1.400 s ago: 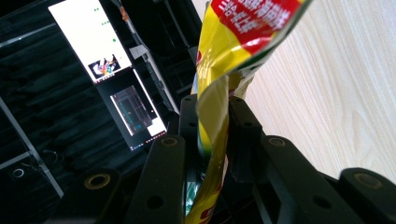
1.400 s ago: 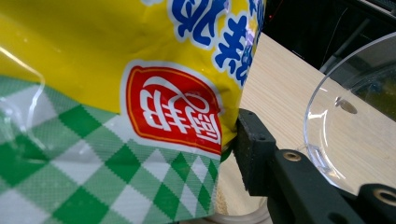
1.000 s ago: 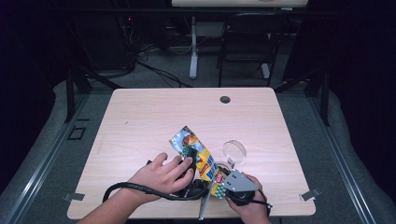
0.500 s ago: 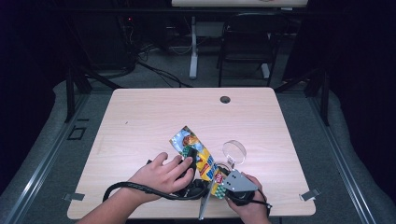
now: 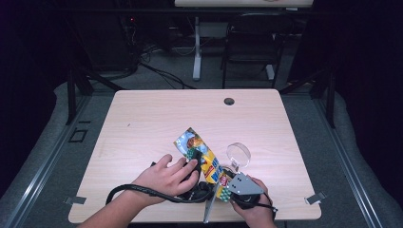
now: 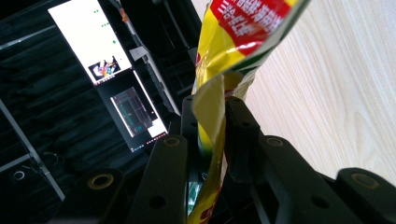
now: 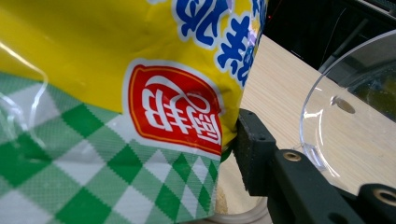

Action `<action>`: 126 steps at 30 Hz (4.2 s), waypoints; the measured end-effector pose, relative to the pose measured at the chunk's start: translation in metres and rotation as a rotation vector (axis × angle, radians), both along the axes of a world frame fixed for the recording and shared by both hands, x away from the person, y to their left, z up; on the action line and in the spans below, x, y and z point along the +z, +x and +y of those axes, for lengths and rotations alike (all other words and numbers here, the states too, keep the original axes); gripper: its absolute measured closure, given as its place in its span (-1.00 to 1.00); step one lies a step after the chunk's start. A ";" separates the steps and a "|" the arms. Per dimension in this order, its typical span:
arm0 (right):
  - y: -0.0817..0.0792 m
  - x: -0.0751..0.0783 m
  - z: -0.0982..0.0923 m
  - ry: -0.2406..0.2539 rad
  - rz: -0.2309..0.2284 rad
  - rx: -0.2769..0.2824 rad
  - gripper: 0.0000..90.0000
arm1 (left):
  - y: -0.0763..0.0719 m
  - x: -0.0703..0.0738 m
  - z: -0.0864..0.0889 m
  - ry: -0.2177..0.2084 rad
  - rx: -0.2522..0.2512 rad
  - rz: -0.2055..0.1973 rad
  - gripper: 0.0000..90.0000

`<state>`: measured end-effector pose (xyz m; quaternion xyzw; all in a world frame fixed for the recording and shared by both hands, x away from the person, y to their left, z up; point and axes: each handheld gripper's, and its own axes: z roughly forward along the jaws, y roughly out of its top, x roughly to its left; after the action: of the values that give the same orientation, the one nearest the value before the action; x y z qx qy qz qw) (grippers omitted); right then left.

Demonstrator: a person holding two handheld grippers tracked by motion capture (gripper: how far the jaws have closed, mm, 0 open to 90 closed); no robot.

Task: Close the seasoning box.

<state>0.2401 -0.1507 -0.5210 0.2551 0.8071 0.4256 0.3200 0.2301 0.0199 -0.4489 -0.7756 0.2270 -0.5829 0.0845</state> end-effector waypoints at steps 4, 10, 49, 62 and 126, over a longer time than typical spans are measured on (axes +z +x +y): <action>0.000 0.000 0.001 -0.005 0.000 0.005 0.58 | 0.000 0.000 0.001 -0.003 0.010 0.011 0.78; 0.000 0.000 0.002 -0.010 -0.004 0.008 0.58 | -0.001 0.001 0.001 0.006 0.001 0.000 0.78; -0.001 0.000 0.003 -0.009 -0.001 0.009 0.58 | -0.002 0.001 0.001 -0.001 0.000 0.003 0.80; -0.001 0.000 0.003 -0.015 -0.003 0.007 0.58 | -0.001 -0.002 0.006 -0.023 0.008 0.015 0.82; -0.005 0.007 0.005 -0.004 -0.064 -0.002 0.59 | 0.017 -0.035 0.044 -0.449 0.158 0.281 0.94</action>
<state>0.2350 -0.1458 -0.5143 0.2415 0.7970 0.4318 0.3465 0.2467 0.0643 -0.4835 -0.8635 0.0403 -0.4969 -0.0764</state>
